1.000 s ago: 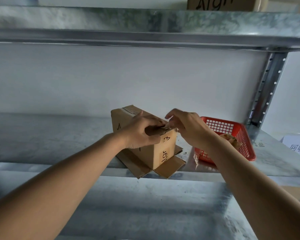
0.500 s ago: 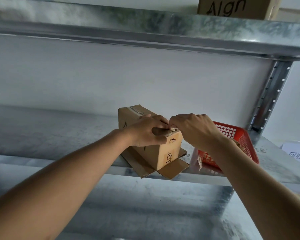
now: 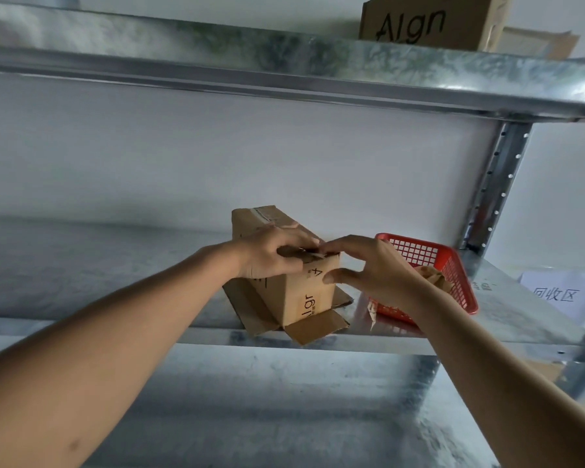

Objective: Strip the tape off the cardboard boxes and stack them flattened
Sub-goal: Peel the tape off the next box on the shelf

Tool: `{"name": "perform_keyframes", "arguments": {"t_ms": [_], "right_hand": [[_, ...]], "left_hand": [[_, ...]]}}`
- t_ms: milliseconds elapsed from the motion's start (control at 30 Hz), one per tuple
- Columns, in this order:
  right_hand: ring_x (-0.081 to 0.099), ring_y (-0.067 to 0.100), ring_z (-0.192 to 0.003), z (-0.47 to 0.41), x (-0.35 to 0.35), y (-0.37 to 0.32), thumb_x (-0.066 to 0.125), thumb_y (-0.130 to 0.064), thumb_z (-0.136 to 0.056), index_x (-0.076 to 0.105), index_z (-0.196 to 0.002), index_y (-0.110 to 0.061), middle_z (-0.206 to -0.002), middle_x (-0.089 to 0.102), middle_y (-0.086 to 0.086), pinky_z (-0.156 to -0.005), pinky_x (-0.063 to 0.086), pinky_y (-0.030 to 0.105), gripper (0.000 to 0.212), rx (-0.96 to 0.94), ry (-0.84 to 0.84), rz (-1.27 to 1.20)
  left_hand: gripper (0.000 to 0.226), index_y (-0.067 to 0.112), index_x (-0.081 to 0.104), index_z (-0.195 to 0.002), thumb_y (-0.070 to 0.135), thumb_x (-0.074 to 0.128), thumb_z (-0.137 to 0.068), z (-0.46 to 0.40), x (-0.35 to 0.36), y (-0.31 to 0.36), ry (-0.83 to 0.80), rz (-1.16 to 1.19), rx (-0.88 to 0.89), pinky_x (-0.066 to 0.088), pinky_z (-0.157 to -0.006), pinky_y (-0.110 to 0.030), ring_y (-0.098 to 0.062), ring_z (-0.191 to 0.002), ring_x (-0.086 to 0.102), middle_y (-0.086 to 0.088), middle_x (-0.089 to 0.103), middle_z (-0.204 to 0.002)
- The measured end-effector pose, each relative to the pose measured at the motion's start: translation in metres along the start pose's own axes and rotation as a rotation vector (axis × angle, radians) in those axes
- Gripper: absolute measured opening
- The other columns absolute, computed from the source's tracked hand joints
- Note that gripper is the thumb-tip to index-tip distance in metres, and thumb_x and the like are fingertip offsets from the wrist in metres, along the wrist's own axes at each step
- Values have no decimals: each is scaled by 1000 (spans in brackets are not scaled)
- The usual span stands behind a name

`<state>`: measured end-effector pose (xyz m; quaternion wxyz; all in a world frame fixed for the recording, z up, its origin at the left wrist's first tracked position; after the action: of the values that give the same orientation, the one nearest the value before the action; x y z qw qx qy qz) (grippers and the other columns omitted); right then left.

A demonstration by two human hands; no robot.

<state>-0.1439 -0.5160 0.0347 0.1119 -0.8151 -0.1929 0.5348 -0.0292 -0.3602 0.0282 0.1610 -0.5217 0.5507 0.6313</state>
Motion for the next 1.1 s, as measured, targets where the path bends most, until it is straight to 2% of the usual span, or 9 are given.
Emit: {"name": "perform_keyframes", "arguments": {"t_ms": [67, 200, 267, 367, 500, 667, 833, 967, 1100], "right_hand": [[56, -2, -116, 0, 2, -6, 79, -54, -74, 66, -130, -37, -130, 68, -17, -101, 49, 24, 60, -18, 31, 26], [72, 4, -94, -9, -1, -25, 79, -23, -90, 78, -110, -24, -104, 78, -10, -87, 61, 33, 20, -125, 199, 45], [73, 10, -88, -15, 0, -33, 75, -24, -93, 80, -104, -22, -97, 79, -6, -80, 61, 39, 12, -123, 222, 72], [70, 14, -85, -27, 1, -37, 74, -31, -94, 81, -103, -25, -94, 78, -7, -78, 58, 39, 12, -57, 214, 61], [66, 12, -89, -46, 8, -46, 78, -38, -89, 80, -97, -35, -93, 75, -13, -81, 55, 33, 9, 6, 129, 11], [67, -1, -77, -72, 28, -66, 84, -33, -83, 79, -76, -39, -76, 71, -22, -67, 53, 21, 11, 34, 15, -209], [73, 10, -64, -86, 59, -73, 88, -31, -81, 82, -75, -32, -66, 72, -8, -60, 59, 23, 8, 191, -166, -558], [73, 9, -66, -93, 65, -76, 86, -32, -84, 84, -81, -32, -69, 74, -5, -64, 60, 24, 3, 209, -257, -591], [71, 9, -75, -98, 63, -78, 82, -25, -88, 83, -85, -38, -81, 75, -3, -65, 59, 21, 13, 226, -338, -530]], "left_hand": [[57, 58, 56, -136, 46, 55, -80, 1, 0, -4, -21, 61, -30, 9, -128, -51, -7, -158, -2, 15, 30, -166], [62, 63, 55, -133, 54, 58, -72, 3, -1, -9, 42, 90, -87, 11, -128, -52, -10, -158, -9, 7, 15, -172], [70, 60, 53, -136, 69, 55, -66, 6, -4, -14, 130, 28, -61, 15, -127, -53, -13, -159, 1, 12, 24, -168], [79, 63, 42, -141, 68, 59, -64, 17, -8, -32, 210, 41, -111, 27, -121, -51, -17, -146, 19, 22, 27, -143], [107, 33, 34, -156, 64, 61, -57, 33, -22, -55, 258, 127, -257, 32, -118, -43, -11, -142, 25, 19, 26, -130], [96, 24, 36, -159, 48, 65, -70, 49, -27, -64, 218, 180, -306, 42, -113, -40, -14, -131, 44, 8, 38, -142], [109, 25, 47, -151, 78, 79, -61, 62, -34, -69, 149, 256, -304, 43, -114, -48, -19, -133, 53, 2, 60, -141], [81, 30, 67, -114, 86, 77, -58, 65, -39, -68, 247, 275, -267, 53, -100, -48, -18, -111, 64, 4, 72, -110], [67, 27, 68, -114, 76, 79, -69, 64, -40, -69, 204, 403, -255, 51, -101, -51, -23, -111, 66, -2, 72, -110]]}}
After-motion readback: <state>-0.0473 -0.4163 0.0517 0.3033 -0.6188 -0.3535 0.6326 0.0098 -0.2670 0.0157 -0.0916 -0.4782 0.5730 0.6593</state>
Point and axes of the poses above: each hand's wrist, its own z-axis away from the middle knuckle, its own x-axis out of the palm, y = z × x, the point moved 6 cm from there along -z, towards the middle knuckle
